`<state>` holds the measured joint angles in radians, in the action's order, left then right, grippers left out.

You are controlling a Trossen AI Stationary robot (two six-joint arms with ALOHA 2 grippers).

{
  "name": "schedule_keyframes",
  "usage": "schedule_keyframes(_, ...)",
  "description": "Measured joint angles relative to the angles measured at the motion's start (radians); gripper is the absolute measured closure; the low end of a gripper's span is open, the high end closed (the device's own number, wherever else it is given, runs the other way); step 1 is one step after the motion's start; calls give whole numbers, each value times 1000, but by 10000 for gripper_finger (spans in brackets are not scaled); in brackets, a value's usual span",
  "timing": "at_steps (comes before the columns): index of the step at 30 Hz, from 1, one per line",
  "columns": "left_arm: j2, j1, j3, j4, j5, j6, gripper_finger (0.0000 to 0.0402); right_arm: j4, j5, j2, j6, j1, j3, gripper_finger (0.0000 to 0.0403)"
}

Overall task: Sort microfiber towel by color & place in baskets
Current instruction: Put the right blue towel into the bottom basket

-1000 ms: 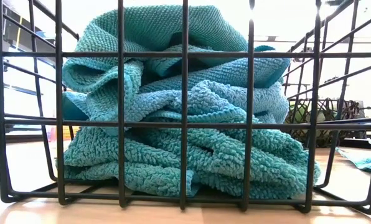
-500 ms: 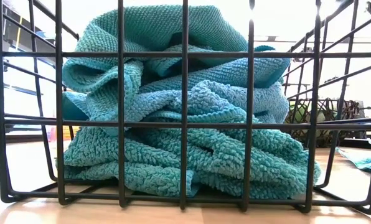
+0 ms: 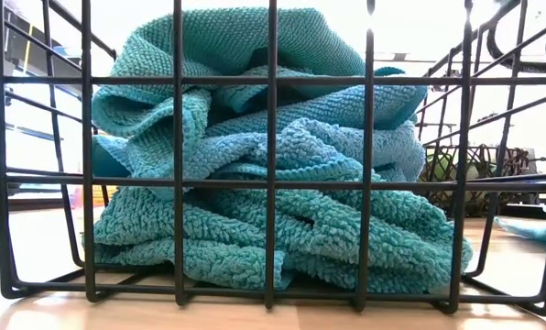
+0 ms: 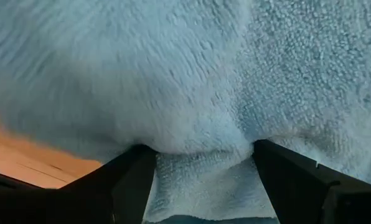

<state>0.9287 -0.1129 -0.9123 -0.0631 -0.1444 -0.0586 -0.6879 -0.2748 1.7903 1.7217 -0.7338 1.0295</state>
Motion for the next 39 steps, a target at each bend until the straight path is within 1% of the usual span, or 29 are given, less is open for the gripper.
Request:
schedule_keyframes(6, 0, 1, 0, 1, -1, -3, 213, -10, -32, 67, -43, 0, 8, 134)
schedule_keyframes(9, 0, 1, 0, 14, -16, -17, 213, -26, -31, 70, -81, -1, 9, 156)
schedule_keyframes(11, 0, 1, 0, 19, -35, -19, 213, -49, -36, 70, -112, -6, 9, 193)
schedule_keyframes(12, 0, 1, 0, 21, -45, -19, 213, -60, -41, 70, -131, -10, 9, 219)
schedule_keyframes(13, 0, 1, 0, 25, -50, -18, 213, -68, -47, 70, -146, -13, 9, 251)
schedule_keyframes(16, -7, 1, 0, 36, -53, -18, 213, -87, -51, 55, -182, -23, 3, 363)
schedule_keyframes(17, -8, 1, 0, 42, -53, -17, 213, -95, -42, 44, -195, -29, 1, 381)
schedule_keyframes(20, -23, 1, 0, 38, -54, -17, 213, -170, -19, 1, -204, -43, -4, 380)
schedule_keyframes(21, -34, 1, 0, 41, -59, -16, 213, -217, -6, -22, -202, -48, -9, 386)
schedule_keyframes(22, -45, 1, 0, 48, -68, -16, 213, -265, 4, -50, -193, -53, -11, 392)
schedule_keyframes(24, -72, 1, 0, 57, -93, -7, 213, -299, 35, -127, -171, -59, -8, 396)
schedule_keyframes(26, -100, 1, 0, 78, -119, 21, 213, -332, 102, -215, -147, -67, -5, 397)
schedule_keyframes(28, -131, 1, 0, 89, -146, 54, 213, -329, 201, -310, -143, -67, -7, 399)
schedule_keyframes(31, -172, 1, 0, 110, -160, 101, 213, -232, 391, -444, -238, -65, -4, 398)
schedule_keyframes(34, -201, 1, 0, 141, -160, 122, 213, -83, 591, -545, -405, -58, -4, 400)
schedule_keyframes(36, -217, 1, 0, 152, -160, 117, 213, 45, 724, -596, -568, -50, -4, 400)
schedule_keyframes(38, -229, 1, 0, 154, -160, 102, 213, 199, 819, -623, -770, -28, -3, 401)
schedule_keyframes(39, -231, 1, 0, 157, -160, 93, 213, 271, 845, -629, -867, -14, -3, 401)
